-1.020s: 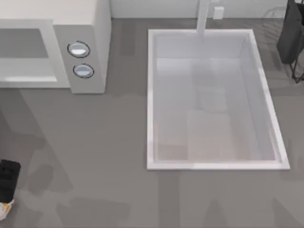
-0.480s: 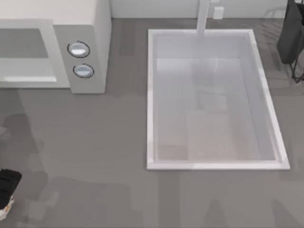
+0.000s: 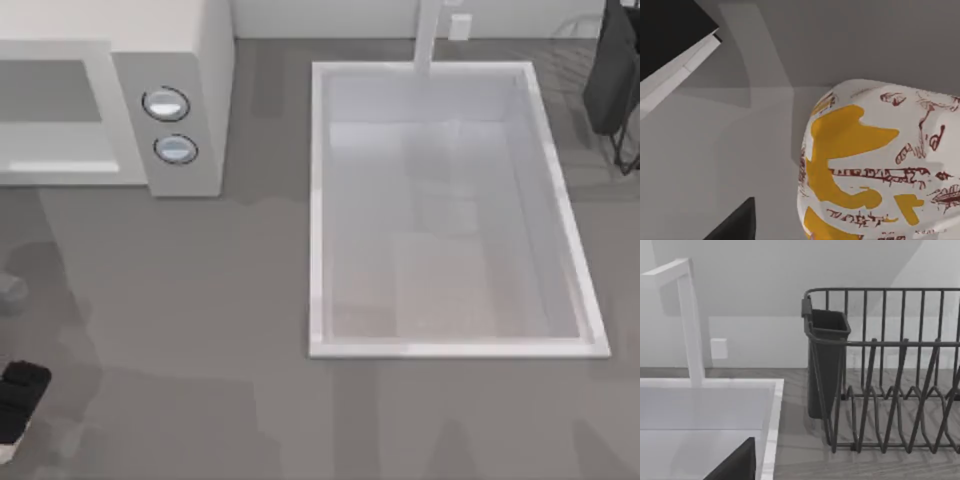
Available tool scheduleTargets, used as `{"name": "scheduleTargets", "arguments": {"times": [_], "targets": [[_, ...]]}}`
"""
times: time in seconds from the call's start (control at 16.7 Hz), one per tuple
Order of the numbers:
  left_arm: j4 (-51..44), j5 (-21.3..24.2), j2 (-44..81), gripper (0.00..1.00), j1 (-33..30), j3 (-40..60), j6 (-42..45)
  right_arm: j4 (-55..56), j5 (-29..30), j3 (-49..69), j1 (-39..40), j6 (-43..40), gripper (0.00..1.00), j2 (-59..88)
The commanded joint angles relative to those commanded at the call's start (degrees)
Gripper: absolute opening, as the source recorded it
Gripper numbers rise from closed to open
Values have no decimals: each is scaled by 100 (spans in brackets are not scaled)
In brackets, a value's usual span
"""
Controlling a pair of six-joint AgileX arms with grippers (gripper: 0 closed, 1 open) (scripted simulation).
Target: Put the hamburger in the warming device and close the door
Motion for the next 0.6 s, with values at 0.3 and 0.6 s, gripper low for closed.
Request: {"name": "scheduleTargets", "arguments": {"times": [0.3, 0.6], "targets": [[1391, -1, 689, 100, 23, -625, 35, 0, 0, 0, 0, 0, 100, 0], [1877, -1, 974, 100, 35, -880, 50, 0, 0, 0, 0, 0, 100, 0]]}}
